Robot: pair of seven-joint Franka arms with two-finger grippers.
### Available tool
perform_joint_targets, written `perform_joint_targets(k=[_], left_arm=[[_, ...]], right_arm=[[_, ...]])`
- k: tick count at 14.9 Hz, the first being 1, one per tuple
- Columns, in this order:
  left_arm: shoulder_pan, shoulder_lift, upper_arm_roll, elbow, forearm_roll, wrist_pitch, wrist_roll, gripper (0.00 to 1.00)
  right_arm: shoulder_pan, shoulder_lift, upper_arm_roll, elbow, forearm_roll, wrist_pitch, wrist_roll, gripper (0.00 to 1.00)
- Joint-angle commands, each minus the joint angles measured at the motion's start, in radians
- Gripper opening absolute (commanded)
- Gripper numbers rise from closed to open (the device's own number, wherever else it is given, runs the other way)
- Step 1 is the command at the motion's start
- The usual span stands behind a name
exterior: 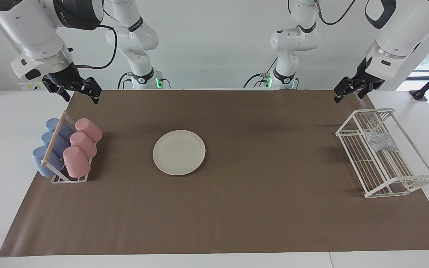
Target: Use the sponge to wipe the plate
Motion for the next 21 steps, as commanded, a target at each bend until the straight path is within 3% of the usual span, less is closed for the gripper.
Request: perform_joint_targets(k=[1, 5, 8, 11, 13, 16, 21], left_arm=[[-0.041, 0.027, -0.005, -0.011, 0.153, 0.017, -0.013, 1.00], [-0.082, 0.094, -0.005, -0.025, 0.411, 0.042, -0.014, 1.00], [-0.113, 0.189, -0.005, -0.025, 0.604, 0.071, -0.016, 1.00], [-0.116, 0.243, -0.005, -0.049, 0.742, 0.124, -0.029, 1.00], [-0.116, 0.265, -0.003, -0.075, 0.801, 0.160, -0.089, 1.00], [-0.150, 0.355, -0.003, -0.083, 0.925, 0.160, -0.230, 1.00], [-0.148, 0.381, -0.003, -0.094, 0.985, 0.144, -0.284, 1.00]], right_arm=[[-0.006, -0.017, 0.004, -0.015, -0.007, -0.007, 0.012, 1.00], [-0.006, -0.017, 0.004, -0.015, -0.007, -0.007, 0.010, 1.00], [-0.006, -0.017, 0.004, -0.015, -0.007, -0.007, 0.010, 1.00], [0.017, -0.017, 0.005, -0.015, -0.007, -0.007, 0.010, 1.00], [0.026, -0.019, 0.005, -0.015, -0.007, -0.007, 0.013, 1.00], [0.020, -0.017, 0.005, -0.014, -0.007, -0.008, 0.053, 1.00], [0.023, -0.019, 0.005, -0.017, -0.007, -0.008, 0.373, 1.00]])
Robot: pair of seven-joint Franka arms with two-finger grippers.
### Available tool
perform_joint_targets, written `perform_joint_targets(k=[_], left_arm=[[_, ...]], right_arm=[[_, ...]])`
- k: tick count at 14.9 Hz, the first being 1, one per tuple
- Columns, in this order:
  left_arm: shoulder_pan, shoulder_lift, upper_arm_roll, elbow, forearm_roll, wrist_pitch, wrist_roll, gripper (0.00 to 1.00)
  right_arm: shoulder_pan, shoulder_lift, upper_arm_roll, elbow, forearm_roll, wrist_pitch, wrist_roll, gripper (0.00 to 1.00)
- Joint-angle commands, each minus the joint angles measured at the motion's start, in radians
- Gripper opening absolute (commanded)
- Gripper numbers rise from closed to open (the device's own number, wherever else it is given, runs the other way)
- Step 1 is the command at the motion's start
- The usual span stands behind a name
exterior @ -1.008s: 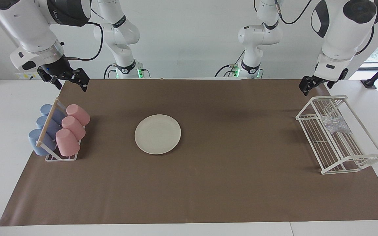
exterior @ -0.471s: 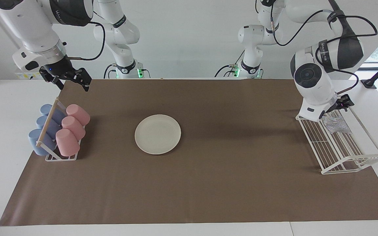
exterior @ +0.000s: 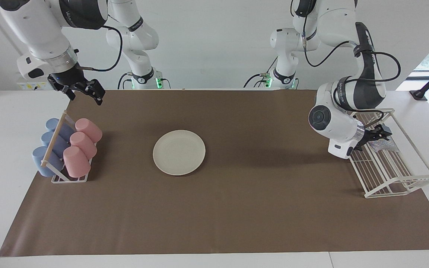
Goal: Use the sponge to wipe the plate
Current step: 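Reach into the white wire basket and grasp the translucent sponge with the left gripper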
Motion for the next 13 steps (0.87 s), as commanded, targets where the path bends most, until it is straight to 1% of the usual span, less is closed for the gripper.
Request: perform_joint_targets(k=[1, 3, 6, 7, 8, 10, 12, 13], left_arm=[[-0.006, -0.017, 0.011, -0.030, 0.024, -0.005, -0.030, 1.00], [-0.007, -0.029, 0.011, -0.061, 0.024, -0.026, -0.061, 1.00], [-0.010, -0.041, 0.011, -0.090, 0.024, -0.049, -0.087, 1.00], [-0.018, -0.046, 0.011, -0.098, 0.024, -0.061, -0.099, 1.00], [-0.020, -0.046, 0.010, -0.098, 0.024, -0.069, -0.097, 0.98], [-0.020, -0.046, 0.010, -0.098, 0.024, -0.069, -0.097, 0.92], [-0.020, -0.046, 0.010, -0.097, 0.024, -0.069, -0.097, 0.82], [-0.020, -0.046, 0.010, -0.095, 0.024, -0.069, -0.097, 0.77]], right_arm=[[-0.003, -0.018, 0.005, -0.017, -0.007, -0.008, 0.181, 1.00], [-0.006, -0.023, 0.005, -0.023, -0.007, -0.011, 0.297, 1.00], [-0.003, -0.026, 0.005, -0.029, -0.006, -0.025, 0.375, 1.00], [-0.004, -0.029, 0.005, -0.032, 0.020, -0.027, 0.468, 1.00], [-0.012, -0.029, 0.003, -0.032, 0.054, -0.027, 0.513, 1.00], [-0.012, -0.034, 0.003, -0.040, 0.069, -0.027, 0.655, 1.00], [-0.005, -0.038, 0.005, -0.044, 0.069, -0.028, 0.764, 1.00], [-0.001, -0.038, 0.005, -0.050, 0.071, -0.027, 0.789, 1.00]])
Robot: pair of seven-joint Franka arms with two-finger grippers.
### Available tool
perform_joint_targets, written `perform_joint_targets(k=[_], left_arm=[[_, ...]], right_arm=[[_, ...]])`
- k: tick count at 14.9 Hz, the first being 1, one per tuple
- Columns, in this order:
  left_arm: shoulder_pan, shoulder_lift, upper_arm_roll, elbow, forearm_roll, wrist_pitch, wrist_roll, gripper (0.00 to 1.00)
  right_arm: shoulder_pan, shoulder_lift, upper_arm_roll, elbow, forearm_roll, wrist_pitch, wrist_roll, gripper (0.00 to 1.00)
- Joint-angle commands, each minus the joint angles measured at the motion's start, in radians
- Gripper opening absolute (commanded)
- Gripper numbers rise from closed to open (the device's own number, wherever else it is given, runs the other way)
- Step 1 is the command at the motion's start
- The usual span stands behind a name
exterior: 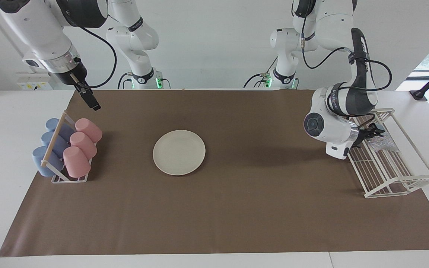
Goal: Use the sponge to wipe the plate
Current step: 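Reach into the white wire basket and grasp the translucent sponge with the left gripper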
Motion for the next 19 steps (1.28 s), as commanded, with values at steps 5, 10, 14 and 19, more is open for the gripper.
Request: perform_joint_targets(k=[5, 10, 14, 19], left_arm=[[-0.016, -0.038, 0.010, -0.036, 0.020, -0.010, -0.019, 0.56], [-0.014, -0.038, 0.010, -0.035, 0.020, -0.008, -0.019, 0.13], [-0.013, -0.038, 0.010, -0.035, 0.020, -0.001, -0.019, 0.00], [-0.013, -0.038, 0.010, -0.027, 0.022, 0.002, -0.010, 0.00]], right_arm=[[0.011, -0.035, 0.004, -0.043, 0.015, 0.003, 0.227, 1.00], [0.012, -0.049, 0.004, -0.076, 0.015, 0.055, 0.345, 1.00], [0.011, -0.052, 0.004, -0.093, 0.015, 0.075, 0.399, 1.00], [0.015, -0.063, 0.009, -0.109, 0.017, 0.078, 0.417, 1.00]])
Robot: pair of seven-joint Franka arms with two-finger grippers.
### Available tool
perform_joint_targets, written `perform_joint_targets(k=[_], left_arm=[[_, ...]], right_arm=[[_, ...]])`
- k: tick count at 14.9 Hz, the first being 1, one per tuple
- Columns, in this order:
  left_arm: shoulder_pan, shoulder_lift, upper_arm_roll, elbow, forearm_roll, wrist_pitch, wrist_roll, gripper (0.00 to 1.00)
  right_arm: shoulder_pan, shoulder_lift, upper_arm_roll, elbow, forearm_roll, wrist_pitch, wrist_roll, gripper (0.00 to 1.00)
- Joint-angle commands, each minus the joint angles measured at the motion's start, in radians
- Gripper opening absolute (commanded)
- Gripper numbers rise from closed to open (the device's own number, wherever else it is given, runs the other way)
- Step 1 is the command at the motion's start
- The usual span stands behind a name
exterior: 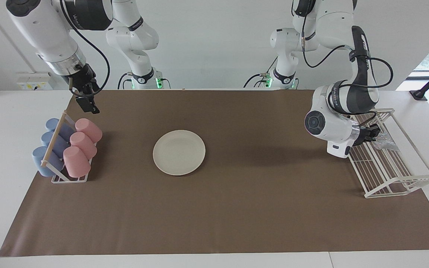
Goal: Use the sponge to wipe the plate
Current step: 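Reach into the white wire basket and grasp the translucent sponge with the left gripper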
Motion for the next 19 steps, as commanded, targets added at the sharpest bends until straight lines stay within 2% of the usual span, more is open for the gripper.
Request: perform_joint_targets(k=[1, 5, 7, 10, 12, 14, 15, 16, 19], left_arm=[[-0.013, -0.028, 0.009, -0.015, 0.020, 0.005, 0.003, 0.00], [-0.013, -0.051, 0.008, 0.104, -0.003, -0.011, 0.197, 0.00], [-0.007, -0.068, 0.008, 0.164, -0.078, -0.029, 0.256, 0.00], [-0.008, -0.067, 0.011, 0.298, -0.279, -0.102, 0.274, 0.00], [-0.005, -0.071, 0.008, 0.341, -0.403, -0.141, 0.274, 0.00], [0.004, -0.105, 0.023, 0.367, -0.571, -0.146, 0.273, 0.00], [0.036, -0.132, 0.025, 0.372, -0.715, -0.147, 0.270, 0.00], [0.056, -0.145, 0.025, 0.372, -0.809, -0.147, 0.265, 0.00], [0.108, -0.162, 0.025, 0.372, -1.050, -0.147, 0.244, 0.00]], right_arm=[[0.002, -0.037, 0.005, -0.055, 0.012, 0.039, 0.049, 1.00], [0.002, -0.074, 0.006, -0.145, 0.012, 0.141, 0.154, 1.00], [0.003, -0.084, 0.006, -0.167, 0.015, 0.148, 0.155, 1.00], [0.003, -0.084, 0.049, -0.165, 0.047, 0.157, 0.172, 1.00], [0.003, -0.084, 0.063, -0.167, 0.050, 0.182, 0.196, 1.00], [0.002, -0.084, 0.063, -0.167, 0.055, 0.182, 0.198, 1.00], [-0.007, -0.084, 0.063, -0.168, 0.055, 0.179, 0.198, 1.00], [-0.008, -0.084, 0.063, -0.168, 0.067, 0.182, 0.198, 1.00], [0.003, -0.084, 0.066, -0.168, 0.084, 0.185, 0.175, 1.00]])
